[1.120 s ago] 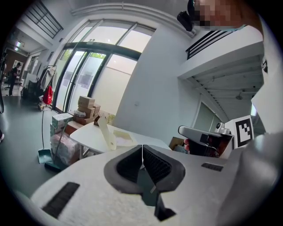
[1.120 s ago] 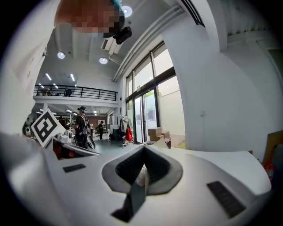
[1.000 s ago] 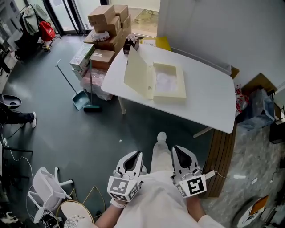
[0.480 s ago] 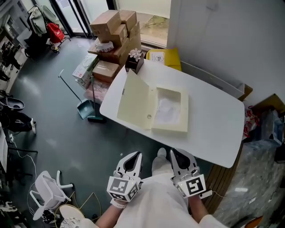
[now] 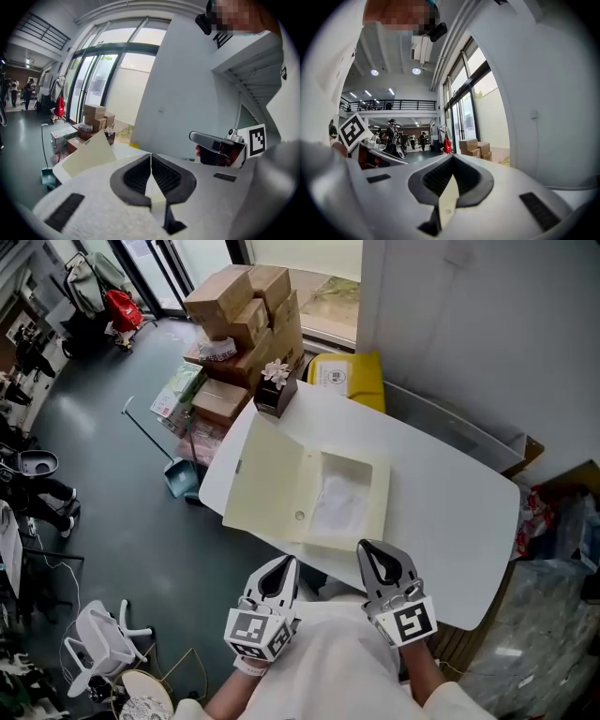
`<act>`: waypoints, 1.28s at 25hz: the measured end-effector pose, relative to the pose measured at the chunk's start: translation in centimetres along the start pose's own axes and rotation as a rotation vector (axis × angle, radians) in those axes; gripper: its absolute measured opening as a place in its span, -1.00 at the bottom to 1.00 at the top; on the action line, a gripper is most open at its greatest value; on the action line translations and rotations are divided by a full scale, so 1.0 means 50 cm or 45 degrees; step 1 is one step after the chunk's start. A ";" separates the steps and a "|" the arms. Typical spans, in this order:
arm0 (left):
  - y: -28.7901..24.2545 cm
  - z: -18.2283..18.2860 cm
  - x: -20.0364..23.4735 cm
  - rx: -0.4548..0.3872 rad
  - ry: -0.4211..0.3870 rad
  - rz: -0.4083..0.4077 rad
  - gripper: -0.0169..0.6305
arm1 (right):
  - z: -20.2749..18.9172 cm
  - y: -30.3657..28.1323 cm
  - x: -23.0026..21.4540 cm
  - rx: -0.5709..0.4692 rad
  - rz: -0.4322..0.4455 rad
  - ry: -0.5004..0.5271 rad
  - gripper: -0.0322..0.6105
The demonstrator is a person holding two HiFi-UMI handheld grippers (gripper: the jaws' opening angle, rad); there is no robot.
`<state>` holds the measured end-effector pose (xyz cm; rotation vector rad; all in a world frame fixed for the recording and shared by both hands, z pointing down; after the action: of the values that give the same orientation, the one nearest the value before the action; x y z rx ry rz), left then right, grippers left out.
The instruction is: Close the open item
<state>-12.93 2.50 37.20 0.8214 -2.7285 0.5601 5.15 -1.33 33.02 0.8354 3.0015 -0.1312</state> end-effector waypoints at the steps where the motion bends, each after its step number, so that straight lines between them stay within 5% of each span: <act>1: -0.008 0.002 -0.002 0.004 -0.001 -0.002 -0.86 | -0.001 -0.003 -0.011 0.003 -0.004 -0.001 -0.86; 9: -0.050 -0.002 0.017 0.028 0.010 0.026 -0.86 | -0.028 -0.017 -0.048 0.029 -0.017 -0.039 -0.86; 14: -0.053 -0.026 0.066 0.080 0.045 0.137 -0.85 | -0.043 -0.011 -0.058 0.047 -0.010 -0.047 -0.86; 19: -0.031 -0.029 0.112 0.021 0.104 0.230 -0.85 | -0.041 -0.017 -0.065 0.052 -0.005 -0.052 -0.86; 23: -0.016 -0.031 0.169 -0.054 0.149 0.336 -0.40 | -0.043 -0.024 -0.059 0.058 -0.002 -0.065 -0.86; 32: 0.017 -0.052 0.293 -0.068 0.118 0.601 -0.20 | -0.037 -0.050 -0.021 0.081 0.074 -0.045 -0.86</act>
<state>-25.03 -2.74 44.09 0.1243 -2.8366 0.5896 4.76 -3.86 35.12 0.9151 2.9507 -0.2383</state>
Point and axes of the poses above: the fingertips, and each gripper's own axes: y backward along the fingers, x to its left, z out of its top, the point moved 5 cm from there along y, backward along the fingers, and after that the axes turned 11 degrees about -z, right-handed, at the moved point
